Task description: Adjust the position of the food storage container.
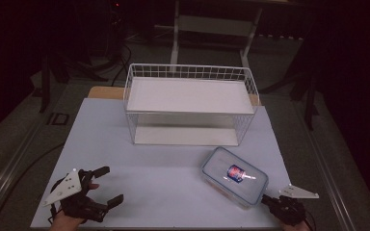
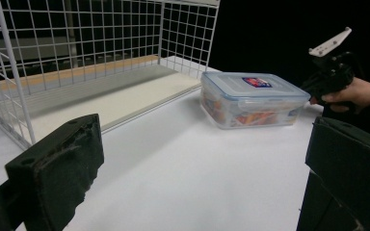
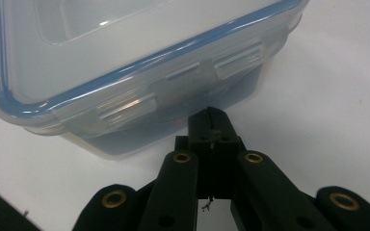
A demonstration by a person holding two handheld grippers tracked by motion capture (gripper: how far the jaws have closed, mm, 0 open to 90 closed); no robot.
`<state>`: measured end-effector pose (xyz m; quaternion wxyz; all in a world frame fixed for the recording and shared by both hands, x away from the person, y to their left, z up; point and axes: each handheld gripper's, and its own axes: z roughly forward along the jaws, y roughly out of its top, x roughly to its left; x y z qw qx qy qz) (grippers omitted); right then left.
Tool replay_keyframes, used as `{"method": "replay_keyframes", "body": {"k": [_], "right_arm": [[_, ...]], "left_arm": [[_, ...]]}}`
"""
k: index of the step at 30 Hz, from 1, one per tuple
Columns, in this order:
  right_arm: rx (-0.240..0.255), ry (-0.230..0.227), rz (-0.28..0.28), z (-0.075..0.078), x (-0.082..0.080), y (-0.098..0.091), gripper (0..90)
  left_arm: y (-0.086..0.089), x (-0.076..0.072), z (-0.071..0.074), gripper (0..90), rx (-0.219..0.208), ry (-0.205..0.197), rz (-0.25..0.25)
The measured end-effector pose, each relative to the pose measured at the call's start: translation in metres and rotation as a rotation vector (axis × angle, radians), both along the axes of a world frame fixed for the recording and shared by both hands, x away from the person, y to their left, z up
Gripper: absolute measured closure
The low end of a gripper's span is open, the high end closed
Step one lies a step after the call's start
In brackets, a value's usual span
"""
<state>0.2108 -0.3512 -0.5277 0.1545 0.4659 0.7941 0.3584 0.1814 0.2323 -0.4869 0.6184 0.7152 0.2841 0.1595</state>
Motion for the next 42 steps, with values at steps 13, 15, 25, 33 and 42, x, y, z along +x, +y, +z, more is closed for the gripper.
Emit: {"method": "replay_keyframes", "body": {"k": [13,15,25,33,42], "right_arm": [[-0.028,-0.012,0.034,0.001,0.032,0.02,90.0],[-0.024,-0.021,0.022,0.003,0.03,0.017,90.0],[-0.009,-0.05,0.009,0.015,0.034,0.017,90.0],[-0.029,-0.052,0.016,0.017,0.05,0.025,90.0],[-0.036,-0.061,0.035,0.018,0.072,0.04,90.0]], "left_arm": [[-0.001,-0.001,0.0,0.0,0.01,-0.003,-0.006],[-0.001,-0.001,0.0,0.0,0.011,-0.003,-0.006],[-0.004,-0.001,-0.001,0.0,0.011,0.0,-0.014],[-0.005,-0.001,-0.001,0.0,0.011,0.004,-0.017],[-0.005,-0.001,-0.002,0.0,0.01,0.006,-0.018]]}}
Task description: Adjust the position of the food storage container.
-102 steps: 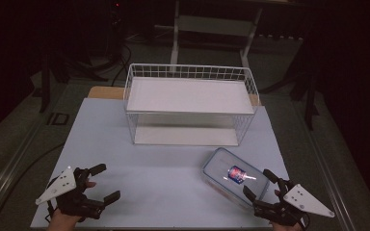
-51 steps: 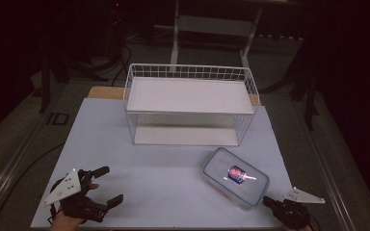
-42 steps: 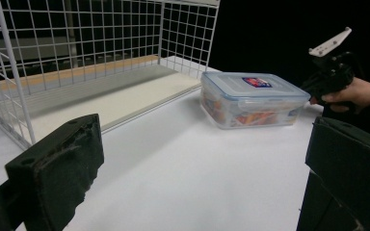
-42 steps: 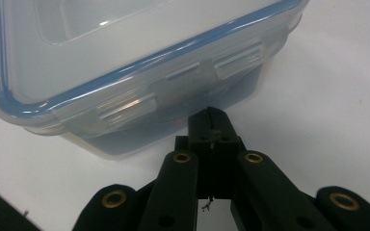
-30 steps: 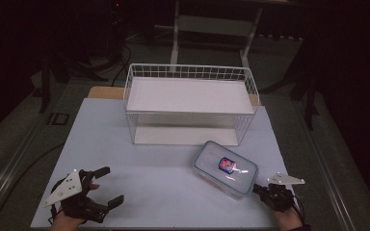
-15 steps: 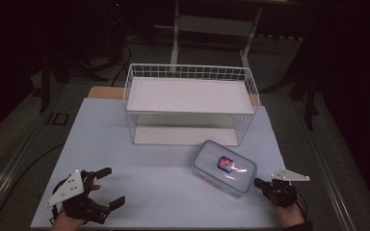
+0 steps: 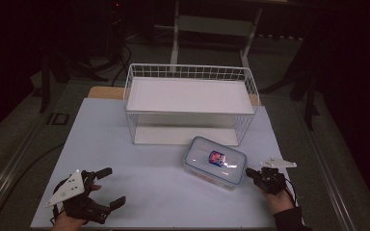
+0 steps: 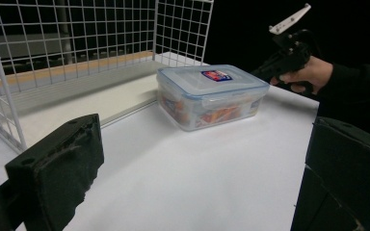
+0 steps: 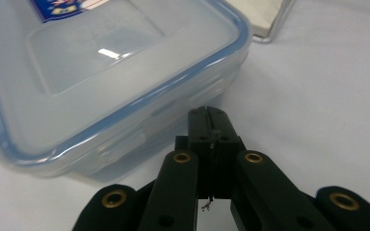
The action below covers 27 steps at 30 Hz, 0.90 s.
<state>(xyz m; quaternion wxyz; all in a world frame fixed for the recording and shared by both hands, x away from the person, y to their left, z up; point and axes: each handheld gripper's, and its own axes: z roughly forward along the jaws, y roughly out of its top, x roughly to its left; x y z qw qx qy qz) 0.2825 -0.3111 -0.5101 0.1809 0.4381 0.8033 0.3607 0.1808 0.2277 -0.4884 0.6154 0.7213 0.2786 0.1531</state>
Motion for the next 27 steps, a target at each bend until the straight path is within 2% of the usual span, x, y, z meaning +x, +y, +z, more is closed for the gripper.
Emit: {"method": "replay_keyframes", "body": {"k": [7,15,24,27], "right_arm": [[-0.012,-0.003,0.011,0.001,0.013,0.012,90.0],[-0.02,-0.022,0.054,0.005,0.027,0.032,90.0],[0.024,-0.044,0.07,0.013,0.039,0.047,90.0],[0.024,-0.047,0.071,0.015,0.041,0.049,90.0]], "left_arm": [[0.0,0.0,0.0,0.0,0.001,0.001,-0.001],[-0.001,0.0,-0.001,0.0,0.0,0.003,-0.002],[-0.001,0.0,-0.001,0.0,0.002,0.003,-0.003],[-0.001,0.0,-0.001,0.0,0.003,0.004,-0.003]]}}
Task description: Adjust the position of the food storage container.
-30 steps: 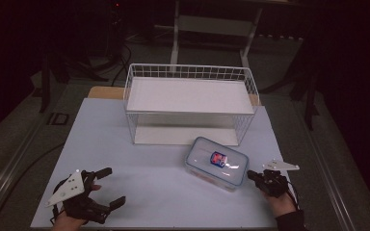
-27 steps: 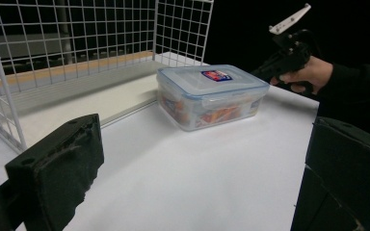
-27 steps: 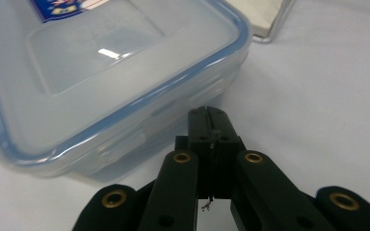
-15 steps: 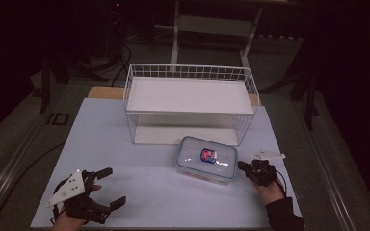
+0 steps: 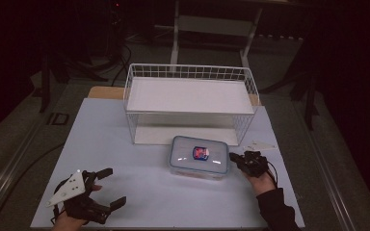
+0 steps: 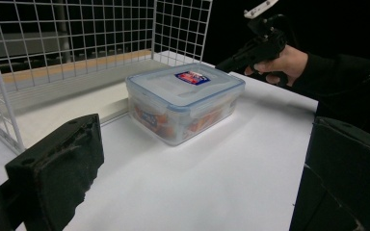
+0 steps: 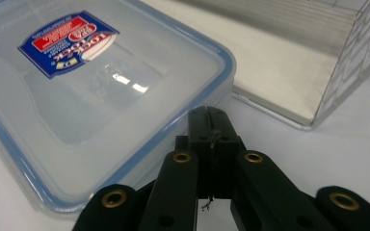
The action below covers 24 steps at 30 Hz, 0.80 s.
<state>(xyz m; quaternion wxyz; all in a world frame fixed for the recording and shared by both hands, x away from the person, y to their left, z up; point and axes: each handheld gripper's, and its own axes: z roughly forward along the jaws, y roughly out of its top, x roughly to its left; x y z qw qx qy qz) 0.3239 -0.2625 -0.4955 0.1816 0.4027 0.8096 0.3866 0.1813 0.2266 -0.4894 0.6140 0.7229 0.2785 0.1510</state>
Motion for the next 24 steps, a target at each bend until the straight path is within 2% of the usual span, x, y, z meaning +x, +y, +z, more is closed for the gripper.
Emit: {"method": "replay_keyframes", "body": {"k": [4,9,14,24], "right_arm": [[-0.007,-0.006,-0.002,0.0,0.001,0.002,90.0],[-0.003,0.019,-0.002,-0.007,-0.004,-0.002,90.0],[0.002,0.014,-0.002,-0.005,0.0,0.0,90.0],[-0.024,0.012,0.028,-0.003,0.015,0.028,90.0]], "left_arm": [[0.001,0.0,0.0,0.0,0.0,0.0,0.001],[0.0,0.001,-0.001,0.0,-0.002,0.002,0.0],[-0.002,0.001,-0.001,0.0,0.004,0.007,-0.005],[-0.003,0.002,-0.003,0.0,0.004,0.023,-0.013]]}}
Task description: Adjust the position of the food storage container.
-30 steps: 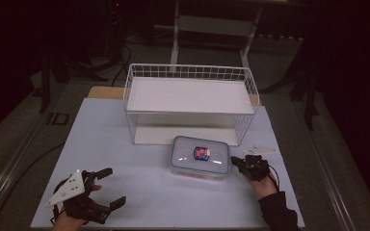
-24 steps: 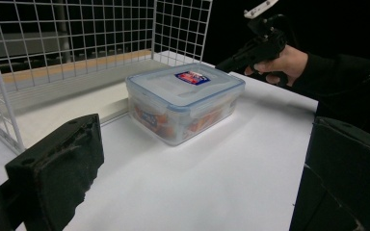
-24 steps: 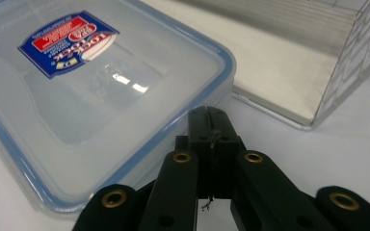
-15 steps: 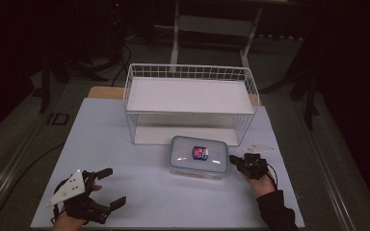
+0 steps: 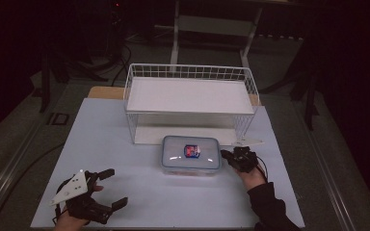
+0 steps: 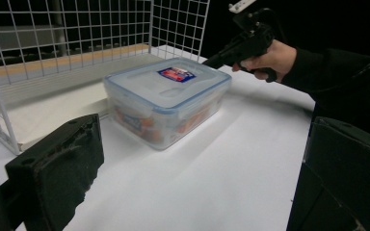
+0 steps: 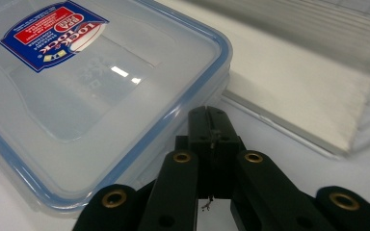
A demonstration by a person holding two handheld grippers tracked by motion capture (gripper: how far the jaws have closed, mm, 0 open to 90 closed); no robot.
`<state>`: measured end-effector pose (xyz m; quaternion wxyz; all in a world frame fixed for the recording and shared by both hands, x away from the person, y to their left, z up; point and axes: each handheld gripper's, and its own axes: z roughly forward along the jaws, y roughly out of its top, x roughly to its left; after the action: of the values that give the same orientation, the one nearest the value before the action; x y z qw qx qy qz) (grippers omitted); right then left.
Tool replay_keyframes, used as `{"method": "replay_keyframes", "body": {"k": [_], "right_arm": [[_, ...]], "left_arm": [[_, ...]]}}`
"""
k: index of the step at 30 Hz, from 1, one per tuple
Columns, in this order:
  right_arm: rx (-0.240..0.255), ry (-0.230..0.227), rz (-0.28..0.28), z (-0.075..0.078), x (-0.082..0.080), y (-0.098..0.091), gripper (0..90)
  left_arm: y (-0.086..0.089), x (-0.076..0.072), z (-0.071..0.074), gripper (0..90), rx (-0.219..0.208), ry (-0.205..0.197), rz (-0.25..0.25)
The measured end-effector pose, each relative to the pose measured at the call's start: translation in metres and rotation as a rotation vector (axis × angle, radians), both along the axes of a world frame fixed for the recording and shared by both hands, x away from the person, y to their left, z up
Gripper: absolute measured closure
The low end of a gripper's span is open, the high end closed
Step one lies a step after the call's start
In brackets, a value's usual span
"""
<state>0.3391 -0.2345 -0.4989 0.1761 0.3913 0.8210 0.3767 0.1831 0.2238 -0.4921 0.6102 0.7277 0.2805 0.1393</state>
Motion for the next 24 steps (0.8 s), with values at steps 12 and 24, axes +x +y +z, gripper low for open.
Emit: {"method": "replay_keyframes", "body": {"k": [12,24], "right_arm": [[-0.013,0.0,0.026,0.002,0.009,0.022,90.0],[0.03,-0.023,0.008,0.002,-0.016,0.004,66.6]], "left_arm": [[0.0,0.0,0.0,0.0,0.008,0.004,-0.003],[-0.005,0.005,-0.002,0.0,0.034,0.049,0.016]]}}
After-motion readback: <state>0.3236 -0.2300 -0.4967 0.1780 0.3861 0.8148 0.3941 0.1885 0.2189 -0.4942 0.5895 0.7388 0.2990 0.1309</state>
